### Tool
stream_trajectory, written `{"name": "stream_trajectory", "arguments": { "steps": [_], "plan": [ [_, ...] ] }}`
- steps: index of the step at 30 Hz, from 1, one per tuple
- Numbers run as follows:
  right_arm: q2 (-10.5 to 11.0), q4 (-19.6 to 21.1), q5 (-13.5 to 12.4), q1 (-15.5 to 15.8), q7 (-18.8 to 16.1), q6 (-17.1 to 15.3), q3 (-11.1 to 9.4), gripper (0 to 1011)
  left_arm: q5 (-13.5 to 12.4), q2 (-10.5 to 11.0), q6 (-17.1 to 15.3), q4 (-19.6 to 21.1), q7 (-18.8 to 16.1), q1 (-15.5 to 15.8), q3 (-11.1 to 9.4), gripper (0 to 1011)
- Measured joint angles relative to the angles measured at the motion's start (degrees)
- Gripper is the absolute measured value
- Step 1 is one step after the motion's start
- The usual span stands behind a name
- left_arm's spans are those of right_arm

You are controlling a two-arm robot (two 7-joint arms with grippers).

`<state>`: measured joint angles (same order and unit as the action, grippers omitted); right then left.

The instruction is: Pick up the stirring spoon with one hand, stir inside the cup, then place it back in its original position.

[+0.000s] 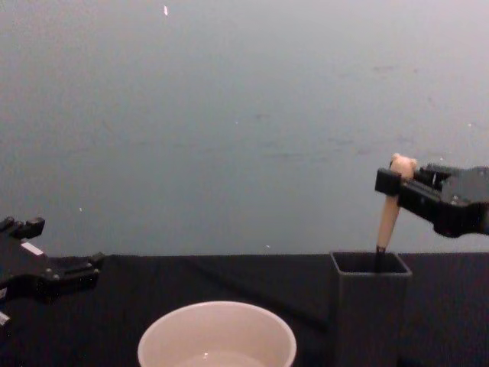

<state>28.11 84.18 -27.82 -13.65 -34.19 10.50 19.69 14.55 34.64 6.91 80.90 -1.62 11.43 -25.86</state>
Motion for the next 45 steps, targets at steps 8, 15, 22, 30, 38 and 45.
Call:
{"name": "stream_trajectory", "arguments": {
  "steps": [8, 15, 22, 30, 38, 45],
  "plan": [
    [-1.2, -1.6, -0.7, -0.2, 1.6, -3.2, 0.6, 212, 0.0, 0.0, 0.0, 0.0, 0.0, 0.0, 0.0, 1001],
    [-1.9, -2.4, -0.9, -0.2, 2.5, -4.8, 1.3, 212, 0.0, 0.0, 0.0, 0.0, 0.0, 0.0, 0.0, 1001],
    [-2.2, -3.1, -0.3, -0.2, 3.2, -5.5, 1.7, 212, 0.0, 0.0, 0.0, 0.0, 0.0, 0.0, 0.0, 1001],
    [-2.4, -4.0, 0.5, -0.3, 3.8, -5.9, 2.0, 212, 0.0, 0.0, 0.0, 0.0, 0.0, 0.0, 0.0, 1001],
    [-2.5, -4.1, 1.0, 0.0, 4.4, -6.2, 1.9, 212, 0.0, 0.0, 0.0, 0.0, 0.0, 0.0, 0.0, 1001],
    [-2.5, -4.0, 1.0, 0.0, 4.4, -6.2, 1.9, 212, 0.0, 0.0, 0.0, 0.0, 0.0, 0.0, 0.0, 1001]
  ]
}}
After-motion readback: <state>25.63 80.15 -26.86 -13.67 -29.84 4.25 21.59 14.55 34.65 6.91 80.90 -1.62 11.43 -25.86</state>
